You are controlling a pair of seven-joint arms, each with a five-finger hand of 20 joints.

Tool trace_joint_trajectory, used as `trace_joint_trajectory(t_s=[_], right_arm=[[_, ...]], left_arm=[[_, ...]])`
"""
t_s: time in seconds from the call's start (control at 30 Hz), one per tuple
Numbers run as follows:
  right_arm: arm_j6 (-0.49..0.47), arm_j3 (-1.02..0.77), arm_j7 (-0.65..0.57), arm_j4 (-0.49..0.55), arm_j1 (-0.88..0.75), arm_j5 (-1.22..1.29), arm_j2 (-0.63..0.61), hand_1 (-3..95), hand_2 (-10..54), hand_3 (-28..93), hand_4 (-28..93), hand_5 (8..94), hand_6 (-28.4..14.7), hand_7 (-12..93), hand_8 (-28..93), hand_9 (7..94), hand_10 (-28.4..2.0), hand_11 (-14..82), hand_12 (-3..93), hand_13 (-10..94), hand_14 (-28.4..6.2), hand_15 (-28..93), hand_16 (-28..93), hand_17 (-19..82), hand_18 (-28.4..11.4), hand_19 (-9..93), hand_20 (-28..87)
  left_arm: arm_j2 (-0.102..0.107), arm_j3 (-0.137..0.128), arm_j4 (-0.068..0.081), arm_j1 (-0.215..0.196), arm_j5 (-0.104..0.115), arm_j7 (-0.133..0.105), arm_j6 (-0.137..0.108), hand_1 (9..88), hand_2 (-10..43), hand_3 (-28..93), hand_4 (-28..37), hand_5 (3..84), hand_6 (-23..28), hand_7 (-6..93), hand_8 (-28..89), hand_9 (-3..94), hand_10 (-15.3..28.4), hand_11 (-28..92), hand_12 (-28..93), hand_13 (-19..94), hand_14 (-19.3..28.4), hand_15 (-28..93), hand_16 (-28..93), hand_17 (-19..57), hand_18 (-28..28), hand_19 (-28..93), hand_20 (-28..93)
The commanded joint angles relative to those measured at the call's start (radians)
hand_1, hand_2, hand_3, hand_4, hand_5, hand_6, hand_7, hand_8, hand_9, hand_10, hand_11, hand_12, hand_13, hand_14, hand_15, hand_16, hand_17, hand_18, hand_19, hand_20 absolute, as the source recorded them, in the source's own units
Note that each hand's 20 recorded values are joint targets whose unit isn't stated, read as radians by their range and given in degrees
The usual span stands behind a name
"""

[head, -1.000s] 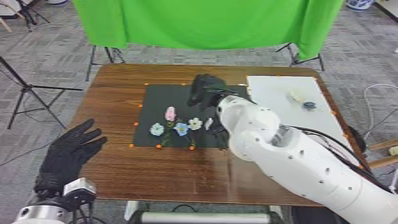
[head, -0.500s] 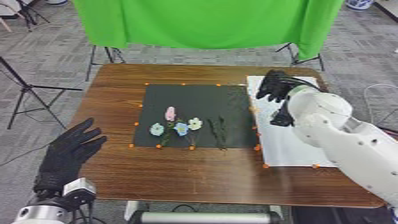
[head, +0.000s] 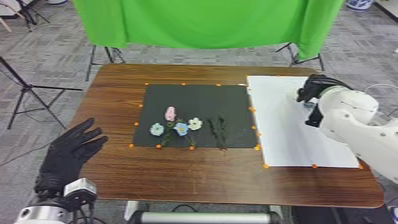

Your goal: Arrange flowers

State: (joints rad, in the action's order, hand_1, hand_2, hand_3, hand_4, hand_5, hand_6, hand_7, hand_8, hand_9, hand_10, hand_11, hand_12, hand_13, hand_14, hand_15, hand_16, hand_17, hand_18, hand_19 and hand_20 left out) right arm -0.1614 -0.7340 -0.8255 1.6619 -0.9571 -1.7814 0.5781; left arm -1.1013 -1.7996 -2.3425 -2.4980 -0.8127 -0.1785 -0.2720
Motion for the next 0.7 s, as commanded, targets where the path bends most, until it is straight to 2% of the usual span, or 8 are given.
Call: trace_joint_trajectory(t_s=[0.03,0.17,0.23,0.33,0.43,0.57,0.7], right_arm=[[-0.061,-0.017,-0.062,-0.036,-0.010,0.024,0.009,27.8,-5.0,93,-27,43.7,-5.0,19,-15,43.9,-18.5,15.9,13.0,59,-10.2,86,7,26,-22.3,93,25],[-0.072,-0.004,-0.078,-0.062,0.003,0.039,0.018,27.8,-5.1,93,-27,43.2,-5.6,18,-15,44.0,-18.8,15.8,13.1,59,-10.6,86,6,26,-22.6,93,25],[-0.070,0.010,-0.085,-0.071,0.011,0.048,0.017,27.8,-5.1,93,-27,43.3,-5.6,18,-15,44.2,-18.9,15.8,13.1,59,-10.7,86,6,26,-22.7,93,26],[-0.061,0.021,-0.073,-0.072,0.014,0.044,0.012,27.9,-5.0,93,-28,43.3,-5.6,18,-14,44.3,-18.9,15.9,13.1,59,-10.7,86,6,26,-22.7,93,26],[-0.075,0.016,-0.067,-0.078,0.015,0.039,0.023,28.3,-4.9,93,-28,43.8,-3.3,18,-14,46.2,-16.7,16.3,13.1,60,-11.2,86,6,26,-22.8,93,26],[-0.083,0.019,-0.055,-0.086,0.015,0.032,0.030,28.6,-5.0,93,-28,43.7,-1.7,19,-15,47.2,-15.5,16.2,13.0,60,-11.6,85,6,26,-23.1,93,26],[-0.046,0.069,-0.033,-0.083,0.028,0.008,0.017,29.5,-4.9,92,-28,45.7,-0.4,20,-15,50.5,-13.8,17.5,13.1,61,-11.6,85,6,26,-23.2,93,25]], left_arm=[[-0.004,0.004,-0.002,-0.011,0.005,0.003,-0.002,24.4,4.9,83,-19.5,37.8,10.6,14.6,-10,34.2,19.5,25,9,26,26.9,49,-10,-9.0,24.1,60,-7],[-0.002,0.009,0.001,-0.007,0.005,0.003,0.000,24.4,4.9,83,-19.5,37.8,10.5,14.7,-10,34.2,19.6,25,9,26,26.9,49,-10,-9.0,24.0,60,-7],[-0.007,0.006,0.003,0.003,0.000,0.016,0.011,24.4,4.9,83,-19.6,37.8,10.5,14.7,-10,34.2,19.5,25,9,26,26.9,49,-10,-9.1,24.1,60,-7],[-0.004,0.005,0.005,0.000,0.003,0.011,0.012,24.4,4.8,84,-19.5,37.8,10.6,14.7,-10,34.2,19.6,25,9,26,26.9,49,-10,-9.1,24.1,60,-7],[-0.002,0.007,0.006,0.006,0.004,0.008,0.008,24.4,4.8,84,-19.5,37.8,10.6,14.7,-10,34.2,19.5,25,9,26,26.8,49,-10,-9.1,24.1,60,-7],[-0.002,0.013,0.007,0.004,0.006,0.000,0.006,24.4,4.9,83,-19.6,37.9,10.6,14.6,-10,34.2,19.5,25,9,26,26.9,49,-10,-9.1,24.0,60,-7],[-0.008,0.012,0.008,0.006,0.004,0.004,0.007,24.4,4.8,83,-19.6,37.9,10.5,14.6,-10,34.2,19.6,25,9,26,26.9,49,-10,-9.1,24.0,60,-7]])
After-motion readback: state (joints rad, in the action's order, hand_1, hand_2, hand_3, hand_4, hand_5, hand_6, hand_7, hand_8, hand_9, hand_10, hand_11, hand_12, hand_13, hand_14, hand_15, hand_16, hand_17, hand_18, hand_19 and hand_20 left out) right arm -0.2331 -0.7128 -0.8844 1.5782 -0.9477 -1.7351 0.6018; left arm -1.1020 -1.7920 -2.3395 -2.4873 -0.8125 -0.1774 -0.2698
